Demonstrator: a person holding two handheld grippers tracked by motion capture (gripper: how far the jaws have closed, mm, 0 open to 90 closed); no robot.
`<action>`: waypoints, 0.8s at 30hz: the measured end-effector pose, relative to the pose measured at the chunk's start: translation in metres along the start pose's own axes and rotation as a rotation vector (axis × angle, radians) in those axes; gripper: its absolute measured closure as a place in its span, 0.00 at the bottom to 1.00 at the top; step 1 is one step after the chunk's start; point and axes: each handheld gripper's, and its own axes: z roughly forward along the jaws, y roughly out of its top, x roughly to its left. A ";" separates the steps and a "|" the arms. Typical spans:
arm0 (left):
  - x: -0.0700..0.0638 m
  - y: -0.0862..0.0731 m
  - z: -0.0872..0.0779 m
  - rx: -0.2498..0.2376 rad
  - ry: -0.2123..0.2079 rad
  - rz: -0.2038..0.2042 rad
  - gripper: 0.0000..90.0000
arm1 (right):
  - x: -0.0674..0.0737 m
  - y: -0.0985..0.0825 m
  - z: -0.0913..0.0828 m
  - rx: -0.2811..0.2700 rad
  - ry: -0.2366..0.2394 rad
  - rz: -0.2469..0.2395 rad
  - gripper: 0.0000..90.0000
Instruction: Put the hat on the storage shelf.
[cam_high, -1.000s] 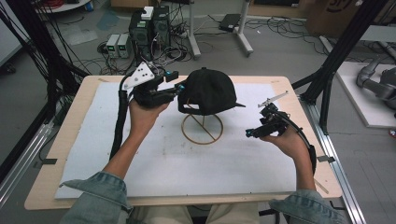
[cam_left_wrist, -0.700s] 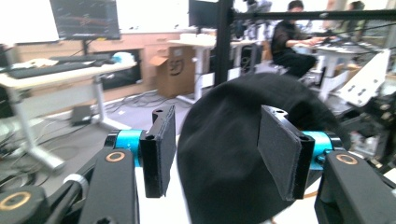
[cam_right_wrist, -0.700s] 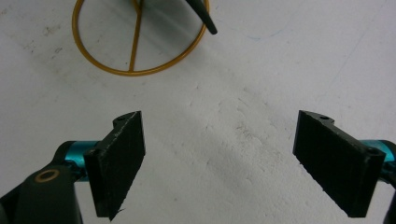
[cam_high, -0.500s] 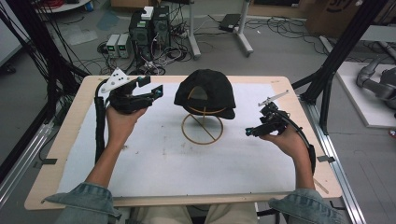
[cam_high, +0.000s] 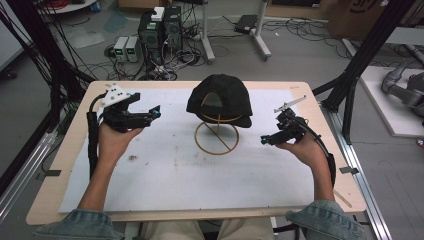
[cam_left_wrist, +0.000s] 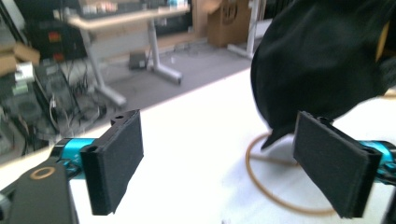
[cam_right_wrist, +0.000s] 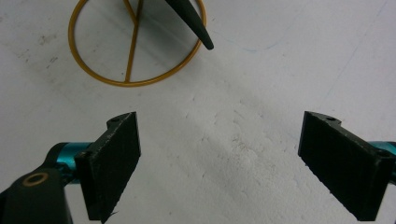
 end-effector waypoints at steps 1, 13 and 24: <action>0.002 -0.002 0.000 0.018 0.005 -0.001 0.17 | 0.000 0.000 0.000 -0.002 0.001 0.002 0.14; 0.017 -0.019 -0.004 0.131 0.044 -0.022 0.17 | 0.002 0.006 0.005 -0.003 0.005 -0.011 0.14; 0.019 -0.020 -0.005 0.134 0.041 -0.025 0.18 | 0.003 0.007 0.006 0.000 0.004 -0.012 0.14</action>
